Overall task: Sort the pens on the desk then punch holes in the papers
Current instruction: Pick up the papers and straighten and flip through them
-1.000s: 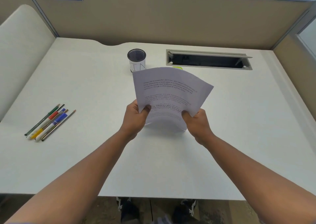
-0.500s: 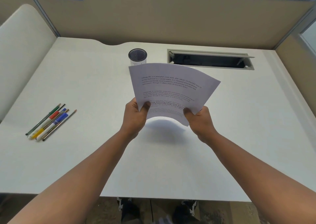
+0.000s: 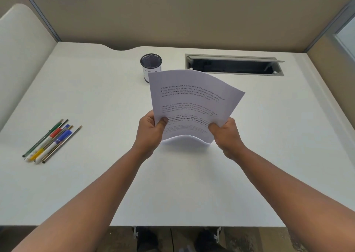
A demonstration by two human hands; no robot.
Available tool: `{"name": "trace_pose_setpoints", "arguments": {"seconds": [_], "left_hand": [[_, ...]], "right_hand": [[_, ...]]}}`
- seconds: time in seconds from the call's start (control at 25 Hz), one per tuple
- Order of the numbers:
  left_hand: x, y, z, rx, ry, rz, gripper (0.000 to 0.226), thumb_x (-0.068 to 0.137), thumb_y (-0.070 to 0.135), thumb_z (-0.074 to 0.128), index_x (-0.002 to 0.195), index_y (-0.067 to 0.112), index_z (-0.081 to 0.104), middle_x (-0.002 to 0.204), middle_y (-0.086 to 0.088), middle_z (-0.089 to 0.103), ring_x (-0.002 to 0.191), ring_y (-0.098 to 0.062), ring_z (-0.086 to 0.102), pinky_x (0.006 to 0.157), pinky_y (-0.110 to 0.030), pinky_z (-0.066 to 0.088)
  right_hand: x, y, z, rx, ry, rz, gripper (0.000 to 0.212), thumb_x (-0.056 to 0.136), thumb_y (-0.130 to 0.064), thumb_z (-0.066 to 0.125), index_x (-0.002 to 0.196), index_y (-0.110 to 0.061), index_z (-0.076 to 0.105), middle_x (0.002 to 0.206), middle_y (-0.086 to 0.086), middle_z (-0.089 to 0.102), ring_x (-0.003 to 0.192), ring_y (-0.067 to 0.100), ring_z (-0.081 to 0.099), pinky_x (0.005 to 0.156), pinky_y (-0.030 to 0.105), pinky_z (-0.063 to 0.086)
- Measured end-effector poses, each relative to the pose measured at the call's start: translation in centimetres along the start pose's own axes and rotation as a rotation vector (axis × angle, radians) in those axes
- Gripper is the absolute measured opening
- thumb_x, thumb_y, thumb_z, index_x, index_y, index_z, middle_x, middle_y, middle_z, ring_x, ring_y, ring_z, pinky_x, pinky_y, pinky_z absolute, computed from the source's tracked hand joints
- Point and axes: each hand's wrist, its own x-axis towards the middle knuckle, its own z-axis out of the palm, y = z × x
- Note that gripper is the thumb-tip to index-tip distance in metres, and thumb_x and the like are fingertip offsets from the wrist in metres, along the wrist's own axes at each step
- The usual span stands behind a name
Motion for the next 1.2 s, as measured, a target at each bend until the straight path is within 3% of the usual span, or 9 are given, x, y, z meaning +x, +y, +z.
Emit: {"name": "trace_pose_setpoints", "arguments": {"seconds": [0.16,0.28,0.4,0.52,0.68,0.84,1.04,1.12,1.2], "left_hand": [[0.8,0.9,-0.3,-0.037,-0.001,0.08,0.03,0.097,0.014,0.063,0.11,0.04,0.067,0.116,0.008,0.074,0.108,-0.018,0.07,0.087,-0.031,0.06],[1.0,0.6,-0.5,-0.042,-0.018,0.025,0.026,0.099,0.013,0.062,0.113,0.034,0.069,0.115,0.008,0.076,0.108,-0.018,0.071,0.088,-0.035,0.059],[0.9,0.2,-0.3,-0.029,-0.046,0.0,0.024,0.099,0.014,0.061,0.112,0.032,0.071,0.114,0.008,0.078,0.108,-0.018,0.073,0.09,-0.037,0.059],[1.1,0.8,-0.3,-0.04,-0.022,0.056,0.024,0.097,0.018,0.063,0.108,0.036,0.074,0.112,0.009,0.078,0.105,-0.016,0.073,0.085,-0.028,0.058],[0.8,0.4,-0.1,0.006,-0.017,0.005,0.027,0.101,0.014,0.059,0.103,0.036,0.075,0.106,0.013,0.079,0.099,-0.01,0.073,0.082,-0.023,0.056],[0.8,0.7,0.3,0.029,0.018,0.028,0.038,0.103,0.013,0.055,0.096,0.044,0.076,0.101,0.018,0.078,0.092,-0.002,0.072,0.076,-0.017,0.054],[0.6,0.3,0.8,0.028,0.038,-0.005,0.042,0.104,0.009,0.051,0.095,0.042,0.074,0.097,0.022,0.077,0.089,0.001,0.07,0.072,-0.014,0.054],[0.7,0.3,0.8,0.04,0.04,0.006,0.045,0.104,0.009,0.051,0.094,0.046,0.074,0.098,0.023,0.077,0.09,0.002,0.07,0.074,-0.014,0.054],[0.8,0.2,0.8,0.048,0.029,0.003,0.042,0.104,0.01,0.052,0.097,0.045,0.074,0.1,0.023,0.077,0.092,0.002,0.07,0.075,-0.014,0.054]], "right_hand": [[0.6,-0.6,0.1,0.01,0.009,-0.032,0.04,0.081,-0.004,0.046,0.094,-0.027,0.076,0.094,-0.007,0.078,0.084,0.012,0.07,0.073,0.029,0.058],[0.5,-0.6,0.2,0.019,-0.025,-0.018,0.048,0.084,-0.001,0.046,0.093,-0.034,0.079,0.098,-0.01,0.08,0.088,0.01,0.074,0.074,0.025,0.06],[0.3,-0.3,0.4,0.031,-0.033,-0.022,0.049,0.086,0.001,0.046,0.094,-0.035,0.079,0.1,-0.009,0.08,0.091,0.011,0.075,0.074,0.024,0.059],[0.6,-0.7,0.4,0.043,-0.008,-0.061,0.045,0.084,-0.003,0.047,0.094,-0.033,0.079,0.097,-0.009,0.08,0.087,0.009,0.074,0.073,0.025,0.059],[0.5,-0.1,0.3,0.024,0.012,-0.011,0.037,0.085,-0.006,0.049,0.093,-0.029,0.077,0.094,0.001,0.078,0.083,0.013,0.069,0.074,0.03,0.056],[0.7,-0.1,0.4,0.006,0.02,-0.04,0.034,0.084,-0.006,0.048,0.093,-0.027,0.074,0.089,-0.01,0.075,0.082,0.01,0.067,0.072,0.027,0.056],[0.9,0.5,0.4,-0.014,0.03,0.009,0.029,0.085,-0.004,0.047,0.093,-0.016,0.072,0.082,-0.005,0.072,0.077,0.013,0.063,0.066,0.029,0.052],[1.2,0.5,0.3,-0.009,0.041,-0.007,0.032,0.084,-0.006,0.047,0.093,-0.022,0.073,0.084,-0.008,0.075,0.076,0.008,0.065,0.066,0.025,0.055],[1.4,0.5,0.3,-0.006,0.026,0.0,0.032,0.084,-0.007,0.048,0.094,-0.023,0.073,0.093,0.002,0.077,0.079,0.01,0.066,0.069,0.028,0.055]]}}
